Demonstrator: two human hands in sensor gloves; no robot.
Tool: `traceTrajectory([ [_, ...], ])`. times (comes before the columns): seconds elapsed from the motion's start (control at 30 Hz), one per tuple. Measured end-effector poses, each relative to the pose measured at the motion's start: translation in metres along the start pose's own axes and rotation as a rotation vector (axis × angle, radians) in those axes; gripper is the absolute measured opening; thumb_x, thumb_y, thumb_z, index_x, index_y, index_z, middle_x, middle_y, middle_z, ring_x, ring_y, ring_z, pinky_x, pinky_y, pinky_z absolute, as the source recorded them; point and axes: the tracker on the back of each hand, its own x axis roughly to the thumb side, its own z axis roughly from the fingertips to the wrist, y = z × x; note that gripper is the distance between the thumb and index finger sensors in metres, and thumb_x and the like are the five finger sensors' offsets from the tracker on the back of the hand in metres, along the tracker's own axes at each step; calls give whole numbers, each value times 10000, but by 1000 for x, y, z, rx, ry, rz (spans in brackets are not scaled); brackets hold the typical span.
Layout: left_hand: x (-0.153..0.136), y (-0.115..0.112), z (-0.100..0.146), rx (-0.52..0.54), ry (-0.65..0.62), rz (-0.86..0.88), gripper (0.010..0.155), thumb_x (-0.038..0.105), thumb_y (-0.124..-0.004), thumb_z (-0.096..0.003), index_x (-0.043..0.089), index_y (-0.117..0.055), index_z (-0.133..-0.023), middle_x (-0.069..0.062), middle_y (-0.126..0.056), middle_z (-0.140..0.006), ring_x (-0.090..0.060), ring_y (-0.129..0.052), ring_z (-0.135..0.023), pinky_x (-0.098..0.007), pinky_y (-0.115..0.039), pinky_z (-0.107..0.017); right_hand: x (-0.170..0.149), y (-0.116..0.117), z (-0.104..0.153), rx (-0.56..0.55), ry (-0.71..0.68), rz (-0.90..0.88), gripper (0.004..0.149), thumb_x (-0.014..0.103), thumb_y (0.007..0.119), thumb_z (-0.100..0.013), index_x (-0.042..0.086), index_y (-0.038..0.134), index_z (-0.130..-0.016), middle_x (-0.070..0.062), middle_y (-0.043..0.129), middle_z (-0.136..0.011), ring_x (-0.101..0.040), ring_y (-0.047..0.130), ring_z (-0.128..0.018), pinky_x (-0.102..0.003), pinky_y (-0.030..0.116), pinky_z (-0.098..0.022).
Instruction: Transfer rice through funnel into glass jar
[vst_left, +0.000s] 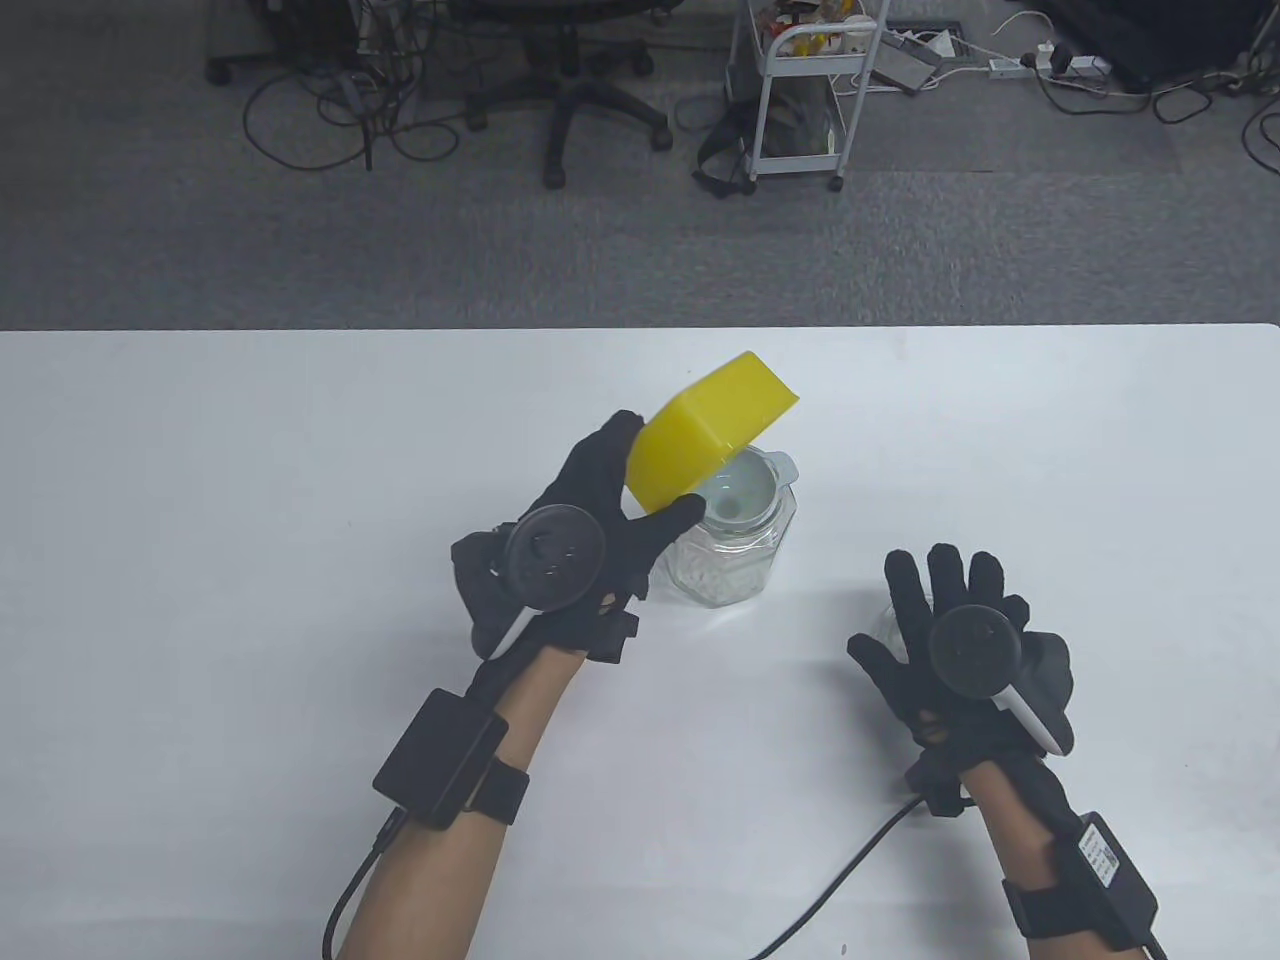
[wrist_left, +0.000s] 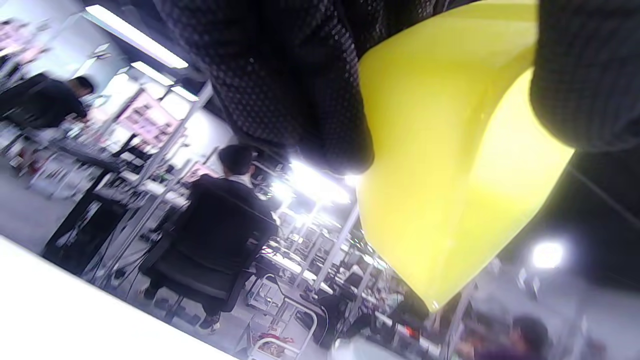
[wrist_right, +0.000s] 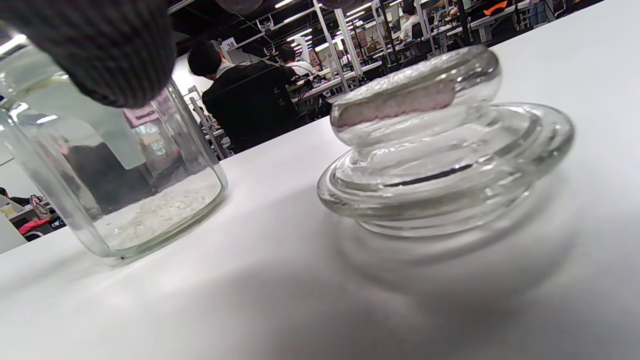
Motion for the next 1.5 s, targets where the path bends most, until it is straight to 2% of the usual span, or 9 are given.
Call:
traceTrajectory([
  [0.13,-41,20,2,31,193,209,928,784,-915,-379,251,-638,-1086,10,-897,-1012,-109,-1113,-806,-360,-965,-641,0,0,0,-1,-1,0,839,673,751,-411,406,283,-1054,-103,205,-1196,-446,80,-1058,-717,192,-692],
  [0.23,-77,30,10,12,329,265,936,801,-892,-394,199,-673,-1077,-31,-936,-966,-118,-1137,-759,-372,-981,-607,0,0,0,0,-2,4,838,673,751,-411,406,284,-1053,-104,205,-1196,-446,80,-1058,-717,194,-692],
  [0.47,-158,24,50,-106,568,209,955,826,-875,-396,152,-728,-1057,-67,-997,-892,-129,-1176,-667,-388,-1004,-547,0,1,0,6,3,10,840,674,750,-410,403,285,-1055,-103,208,-1196,-447,82,-1058,-717,195,-691],
  [0.63,-193,15,75,-163,661,192,956,830,-861,-414,124,-753,-1050,-92,-1029,-850,-141,-1194,-617,-397,-1014,-512,0,1,0,9,8,8,841,674,750,-410,403,284,-1055,-103,207,-1196,-446,86,-1058,-717,193,-692],
  [0.9,-216,10,83,-212,759,180,940,817,-815,-462,75,-792,-1039,-147,-1090,-762,-159,-1220,-526,-405,-1020,-469,0,3,0,11,15,20,840,678,747,-410,404,284,-1054,-103,209,-1196,-448,88,-1058,-719,201,-687],
  [1.03,-220,12,75,-323,787,128,911,801,-761,-499,79,-785,-1054,-166,-1099,-745,-166,-1210,-522,-415,-1008,-468,1,3,0,13,17,26,839,680,744,-410,404,283,-1054,-103,211,-1196,-448,89,-1058,-717,203,-690],
  [1.17,-215,16,67,-358,744,-28,855,774,-736,-518,105,-805,-1046,-171,-1114,-721,-200,-1206,-498,-432,-1001,-454,1,3,0,11,16,23,840,680,745,-410,403,283,-1054,-102,211,-1196,-447,89,-1058,-717,202,-690],
  [1.33,-205,19,59,-322,677,-285,721,718,-753,-517,184,-899,-978,-116,-1141,-671,-167,-1213,-436,-423,-1006,-422,1,3,1,10,12,25,840,681,744,-410,401,285,-1055,-104,210,-1196,-449,89,-1057,-717,202,-690],
  [1.5,-198,19,56,-338,652,-402,689,709,-756,-513,214,-912,-966,-91,-1130,-696,-172,-1202,-459,-433,-999,-424,1,3,1,12,9,28,840,685,740,-410,401,283,-1056,-103,209,-1196,-448,88,-1058,-716,203,-691],
])
